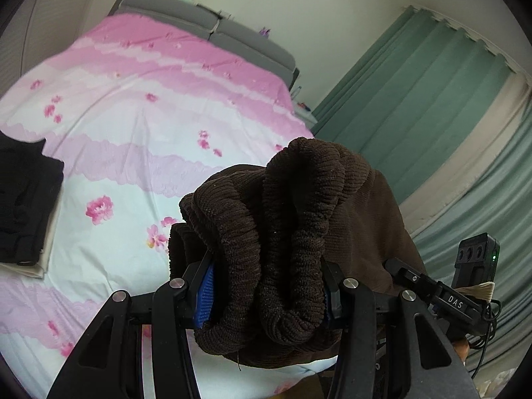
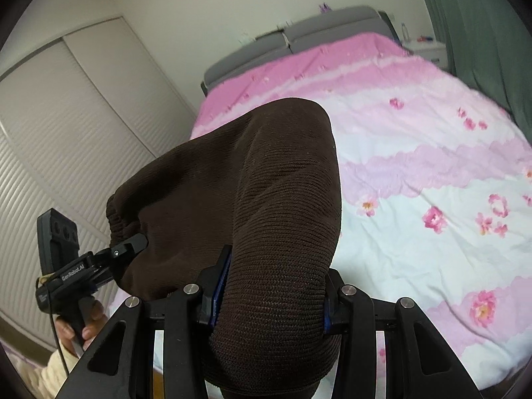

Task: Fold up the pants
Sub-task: 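Carry the brown bundle with both grippers toward the black clothes stack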

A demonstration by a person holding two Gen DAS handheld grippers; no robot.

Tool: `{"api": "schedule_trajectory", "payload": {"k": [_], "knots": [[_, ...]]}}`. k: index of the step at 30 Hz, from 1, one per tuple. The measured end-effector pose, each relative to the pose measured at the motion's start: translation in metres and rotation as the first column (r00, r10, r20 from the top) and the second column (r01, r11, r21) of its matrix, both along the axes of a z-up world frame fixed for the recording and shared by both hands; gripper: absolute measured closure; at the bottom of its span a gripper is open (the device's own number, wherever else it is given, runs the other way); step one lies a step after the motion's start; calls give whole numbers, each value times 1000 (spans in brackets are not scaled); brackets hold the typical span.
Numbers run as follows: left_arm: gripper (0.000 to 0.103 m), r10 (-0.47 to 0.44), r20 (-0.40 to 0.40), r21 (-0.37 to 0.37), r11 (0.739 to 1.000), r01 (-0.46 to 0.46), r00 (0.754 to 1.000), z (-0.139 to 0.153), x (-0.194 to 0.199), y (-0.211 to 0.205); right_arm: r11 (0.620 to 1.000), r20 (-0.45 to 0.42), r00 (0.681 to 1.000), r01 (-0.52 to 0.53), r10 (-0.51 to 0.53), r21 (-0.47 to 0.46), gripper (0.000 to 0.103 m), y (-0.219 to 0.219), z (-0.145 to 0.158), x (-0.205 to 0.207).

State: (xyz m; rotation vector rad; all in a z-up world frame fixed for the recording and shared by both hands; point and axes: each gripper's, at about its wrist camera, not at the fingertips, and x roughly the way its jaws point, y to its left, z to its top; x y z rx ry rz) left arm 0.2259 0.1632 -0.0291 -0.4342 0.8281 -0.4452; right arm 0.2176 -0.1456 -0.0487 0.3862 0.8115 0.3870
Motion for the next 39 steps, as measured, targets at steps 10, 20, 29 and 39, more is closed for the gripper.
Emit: {"api": "schedule_trajectory", "payload": {"k": [10, 20, 29, 39], "knots": [[55, 8, 72, 9, 1000, -9, 997, 32, -88, 13, 1000, 96, 995, 0, -1, 12, 60, 13, 27, -78], [55, 42, 84, -16, 999, -41, 996, 55, -170, 63, 1000, 155, 988, -17, 14, 19, 60, 48, 42, -156], [55, 108, 153, -38, 994, -103, 982, 75, -197, 139, 997, 196, 978, -74, 67, 30, 60, 108, 60, -165], [55, 131, 125, -54, 991, -125, 984, 76, -145, 273, 993, 183, 977, -115, 109, 25, 60, 229, 60, -113]]}}
